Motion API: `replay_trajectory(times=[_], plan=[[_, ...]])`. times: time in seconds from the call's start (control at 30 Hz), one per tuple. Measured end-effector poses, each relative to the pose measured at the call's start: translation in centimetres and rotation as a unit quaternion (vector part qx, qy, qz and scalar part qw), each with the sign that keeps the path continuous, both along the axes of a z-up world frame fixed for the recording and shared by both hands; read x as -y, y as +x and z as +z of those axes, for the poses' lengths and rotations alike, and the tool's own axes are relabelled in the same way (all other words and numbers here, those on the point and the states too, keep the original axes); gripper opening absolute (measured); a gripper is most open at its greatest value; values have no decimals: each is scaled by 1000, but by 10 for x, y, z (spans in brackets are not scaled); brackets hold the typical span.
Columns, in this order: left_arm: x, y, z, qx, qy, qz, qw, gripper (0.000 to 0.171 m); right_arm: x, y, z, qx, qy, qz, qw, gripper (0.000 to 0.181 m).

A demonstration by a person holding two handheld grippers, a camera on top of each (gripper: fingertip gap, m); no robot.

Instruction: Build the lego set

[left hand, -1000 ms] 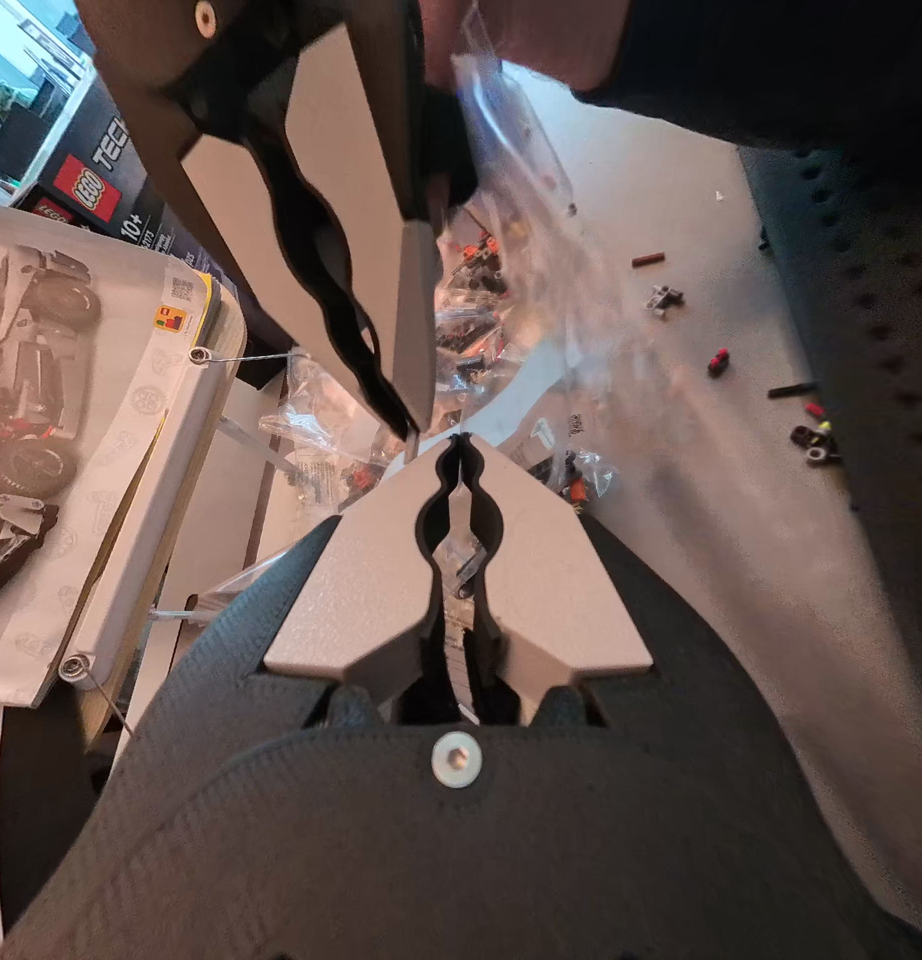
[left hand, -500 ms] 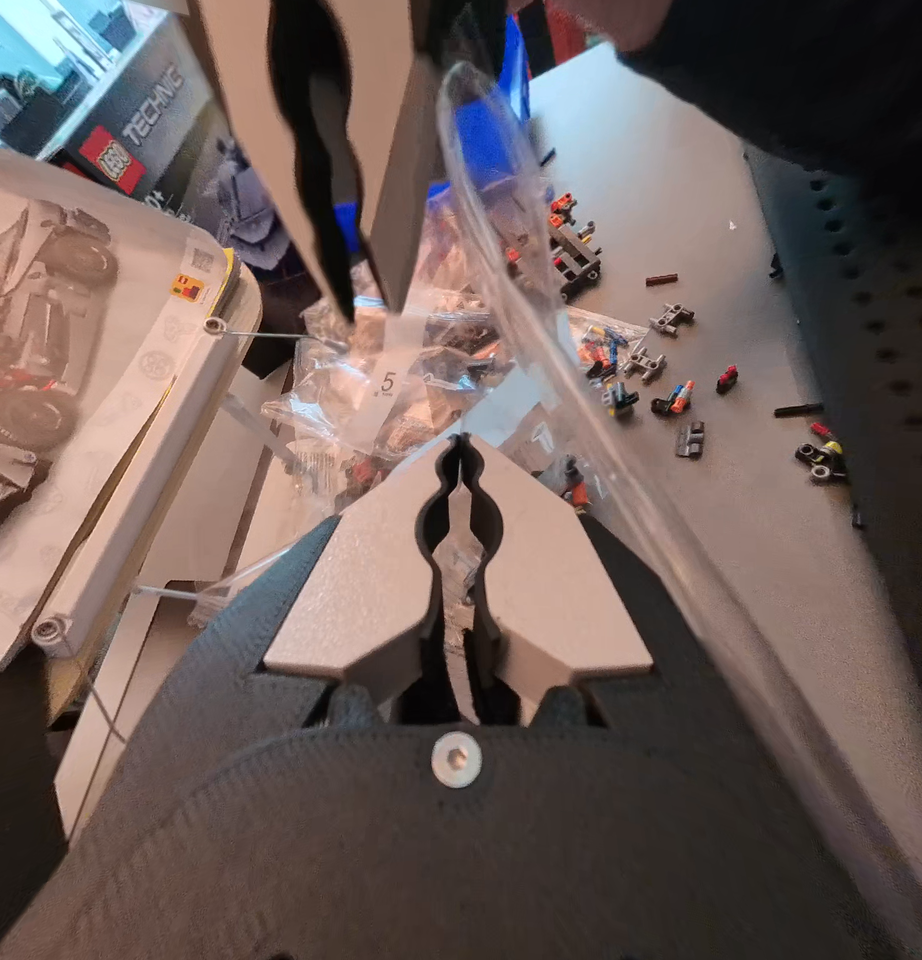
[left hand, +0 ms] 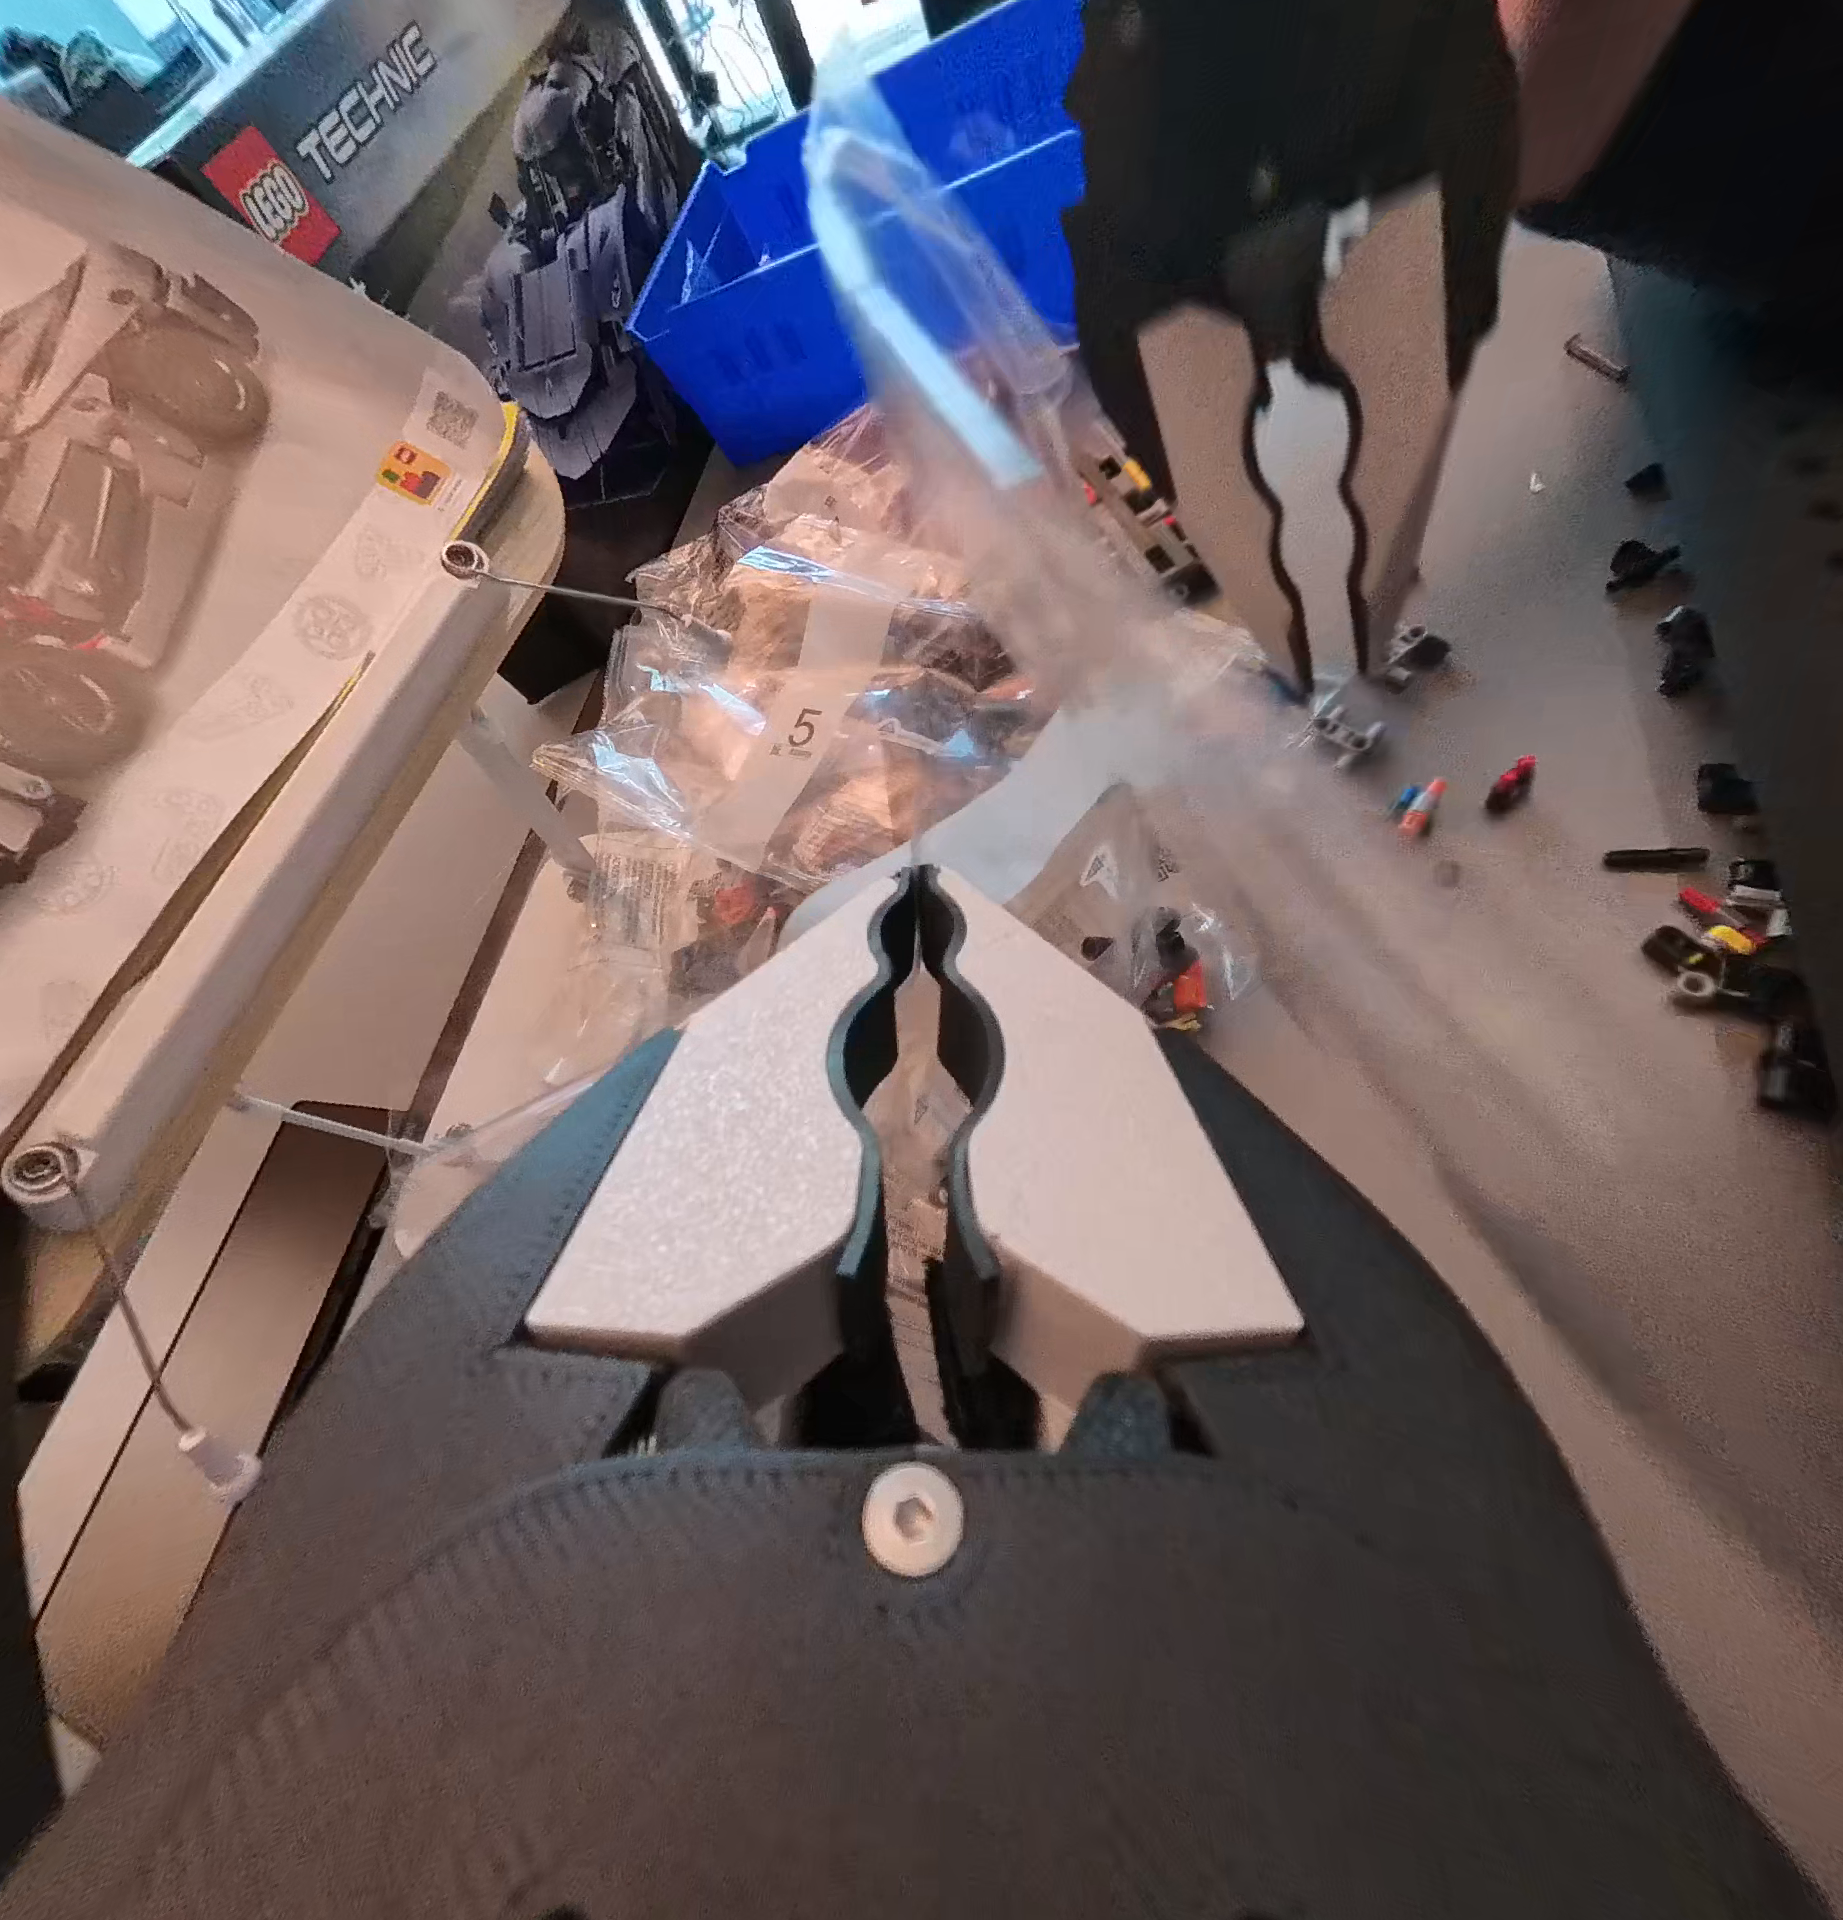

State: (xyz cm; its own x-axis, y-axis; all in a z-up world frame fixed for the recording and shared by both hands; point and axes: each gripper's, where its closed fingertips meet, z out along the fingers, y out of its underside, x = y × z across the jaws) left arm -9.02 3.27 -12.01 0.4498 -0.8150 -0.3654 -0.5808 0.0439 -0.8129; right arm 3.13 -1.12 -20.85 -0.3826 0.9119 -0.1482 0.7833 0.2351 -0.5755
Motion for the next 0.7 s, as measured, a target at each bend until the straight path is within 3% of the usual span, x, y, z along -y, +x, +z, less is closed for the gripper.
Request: replay_trajectory(times=[0.1,0.27,0.6,0.7], plan=[[-7,0,-3,6,-3,8,1000,0,23,-8,-31,49,6,48,998,12],[-14,-3,-10,7,-7,16,1000,0,30,-9,-64,121,35,54,991,18],[-14,-3,-10,10,-4,14,1000,0,39,-18,-68,118,55,73,989,12],[-14,-3,-7,8,3,15,1000,0,38,-20,-54,90,43,70,993,12]])
